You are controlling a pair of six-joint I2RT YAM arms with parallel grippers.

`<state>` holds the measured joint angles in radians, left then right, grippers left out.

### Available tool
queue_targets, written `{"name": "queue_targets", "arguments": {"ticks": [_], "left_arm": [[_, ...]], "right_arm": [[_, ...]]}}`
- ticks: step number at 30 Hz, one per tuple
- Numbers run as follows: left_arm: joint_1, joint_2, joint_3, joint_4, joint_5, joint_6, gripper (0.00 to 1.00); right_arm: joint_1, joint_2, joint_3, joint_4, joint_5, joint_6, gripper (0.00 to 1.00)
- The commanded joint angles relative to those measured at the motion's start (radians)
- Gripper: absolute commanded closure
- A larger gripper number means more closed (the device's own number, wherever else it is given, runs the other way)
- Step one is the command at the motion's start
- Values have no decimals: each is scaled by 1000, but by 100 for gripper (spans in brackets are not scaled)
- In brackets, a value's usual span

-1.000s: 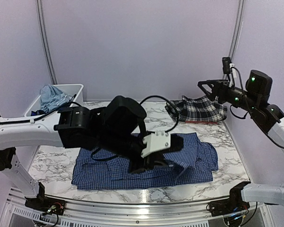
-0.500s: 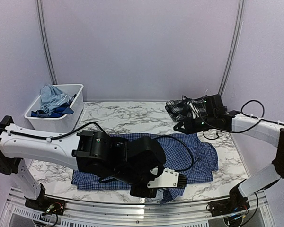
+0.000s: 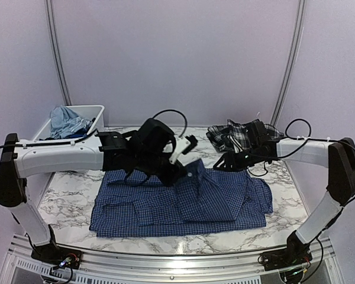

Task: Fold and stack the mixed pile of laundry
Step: Adjust the rectangle-folded shirt at the center of the board.

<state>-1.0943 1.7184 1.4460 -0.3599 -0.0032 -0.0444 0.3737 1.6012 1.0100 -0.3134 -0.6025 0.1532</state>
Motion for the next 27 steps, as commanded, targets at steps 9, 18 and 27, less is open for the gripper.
{"name": "queue_targets", "arguments": {"ticks": [9,18,27], "left_arm": [[272,-212,-465,320,-74,-476,100],[322,-266,-648,383,-173,-553,100],[325,-215,-654,285,-276,-600,100]], "right_arm": [[-121,149,39,-176,146,-98,49],[-125,168,83,-193,203,-87,51],[-122,30,216,-247,192,-79,50]]}}
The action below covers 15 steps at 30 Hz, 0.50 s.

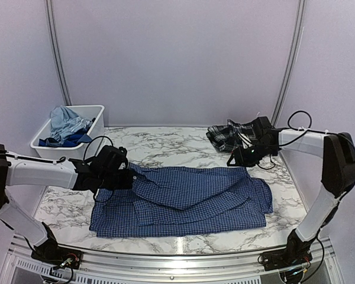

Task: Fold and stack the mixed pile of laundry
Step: Adjust the rectangle-folded shirt at the center of the board.

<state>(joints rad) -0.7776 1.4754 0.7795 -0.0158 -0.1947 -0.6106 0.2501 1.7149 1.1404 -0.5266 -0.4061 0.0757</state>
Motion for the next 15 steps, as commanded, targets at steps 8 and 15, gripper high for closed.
{"name": "queue_targets", "arguments": {"ticks": [8,15], "left_arm": [[9,-68,120,-222,-166,116,20],[9,37,267,-242,-30,262,23]], "right_arm": [[65,-211,41,-105,-43,36,50],[220,-137,19,15,-38,168,50]]}}
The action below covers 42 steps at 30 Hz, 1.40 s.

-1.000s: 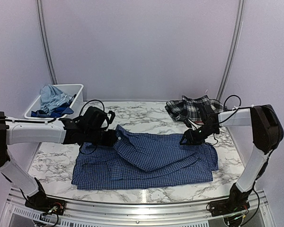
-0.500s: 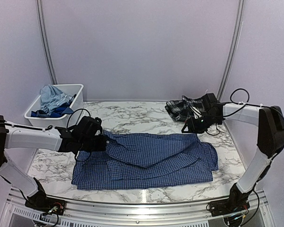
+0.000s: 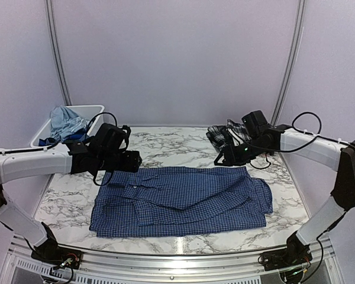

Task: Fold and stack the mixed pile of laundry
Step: Adjust the rectangle-folded shirt at the center of the board, then rotate the rectangle-folded shirt at the center of the board.

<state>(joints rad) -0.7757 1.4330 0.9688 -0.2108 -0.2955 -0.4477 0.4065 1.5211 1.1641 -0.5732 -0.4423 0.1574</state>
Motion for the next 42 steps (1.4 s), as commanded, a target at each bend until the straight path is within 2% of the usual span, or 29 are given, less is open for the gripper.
{"name": "queue_targets", "arguments": {"ticks": [1,5,9,15,20,24,28,32,35,37,42], "left_arm": [[6,110,96,-48,92,101,25],[7,269,187,-61,122,121,27],[6,397,272,-86,203,121,37],[7,472,215,-153,193,79,45],[28,390,26,-173,144,-32,52],[40,286,-128,-190,120,-139,57],[37,144,-239,-189,154,-229,56],[36,-16,-246,-168,170,-235,48],[39,-96,-193,-211,114,-204,44],[48,-107,-152,-245,84,-175,41],[53,4,-57,-258,92,-90,42]], "right_arm": [[75,74,-9,75,0,100,50],[111,133,-49,102,9,118,50],[124,169,-118,126,24,118,51],[124,213,-181,165,43,119,51],[127,383,-91,178,59,83,53],[155,531,129,151,50,60,54],[183,663,419,53,77,30,54],[183,668,593,-17,115,19,53],[184,591,591,-37,112,17,51],[185,525,521,-37,104,27,51],[190,366,275,16,69,94,51]]}}
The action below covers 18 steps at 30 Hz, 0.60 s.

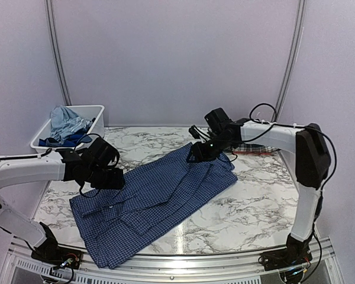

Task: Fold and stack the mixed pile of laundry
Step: Rotate the rectangle-folded shirt at the center of the board.

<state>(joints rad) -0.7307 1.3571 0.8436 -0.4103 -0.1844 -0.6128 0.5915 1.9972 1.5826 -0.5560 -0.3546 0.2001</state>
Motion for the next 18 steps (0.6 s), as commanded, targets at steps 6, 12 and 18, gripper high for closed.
{"name": "queue_targets", "arguments": {"ticks": [6,12,18], "left_arm": [[8,270,173,-46,9,149,43],[10,390,181,-44,39,131,50],[23,384,17,-45,19,36,62]], "right_arm": [[44,-171,-378,102,-43,136,52],[43,-50,-409,133,8,120,56],[52,134,-233,108,-25,85,60]]}}
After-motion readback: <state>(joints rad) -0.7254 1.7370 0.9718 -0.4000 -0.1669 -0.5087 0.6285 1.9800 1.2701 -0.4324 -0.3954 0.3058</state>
